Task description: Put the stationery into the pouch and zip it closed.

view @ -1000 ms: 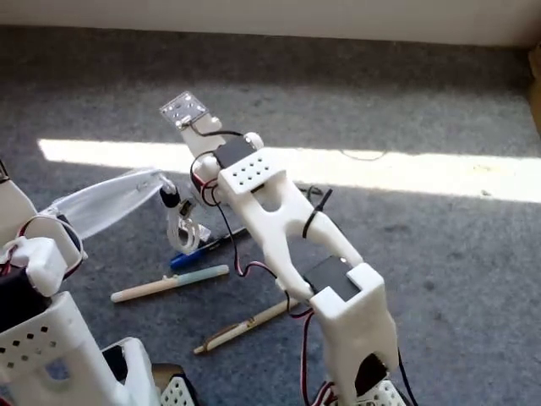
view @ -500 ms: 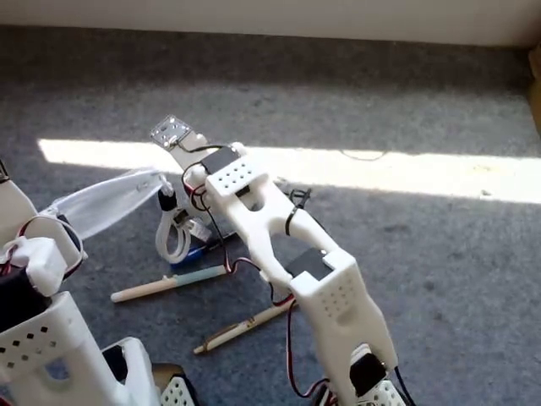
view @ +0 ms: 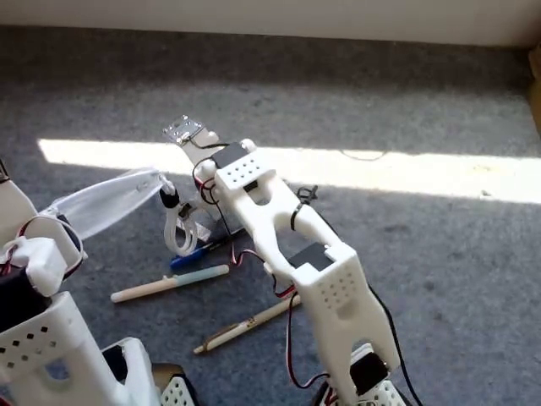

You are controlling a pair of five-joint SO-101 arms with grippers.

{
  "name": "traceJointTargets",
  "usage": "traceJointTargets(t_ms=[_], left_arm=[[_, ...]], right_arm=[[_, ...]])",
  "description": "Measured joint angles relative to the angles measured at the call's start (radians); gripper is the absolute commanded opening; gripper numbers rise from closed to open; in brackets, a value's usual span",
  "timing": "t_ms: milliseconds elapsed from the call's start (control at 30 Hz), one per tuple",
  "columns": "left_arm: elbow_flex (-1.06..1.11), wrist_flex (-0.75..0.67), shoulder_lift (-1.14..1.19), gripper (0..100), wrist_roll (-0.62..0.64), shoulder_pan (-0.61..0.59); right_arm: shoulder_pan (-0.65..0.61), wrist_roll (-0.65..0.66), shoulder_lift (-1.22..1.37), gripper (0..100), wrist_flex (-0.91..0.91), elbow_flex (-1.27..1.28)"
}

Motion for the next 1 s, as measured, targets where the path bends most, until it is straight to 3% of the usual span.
traceJointTargets(t_ms=[200,333,1000], left_arm=[[0.0,0.0,0.0,1,0.0,0.0],[0.0,0.0,0.0,1,0.0,0.0],[0.017,-0.003,-0.009,1,0.0,0.0]], right_arm=[[0.041,0.006,0.0,0.3,-0.008,-0.002],[0.06,0.006,0.0,0.5,0.0,-0.002],[0.233,0.008,-0.104,0.5,0.428,-0.08]])
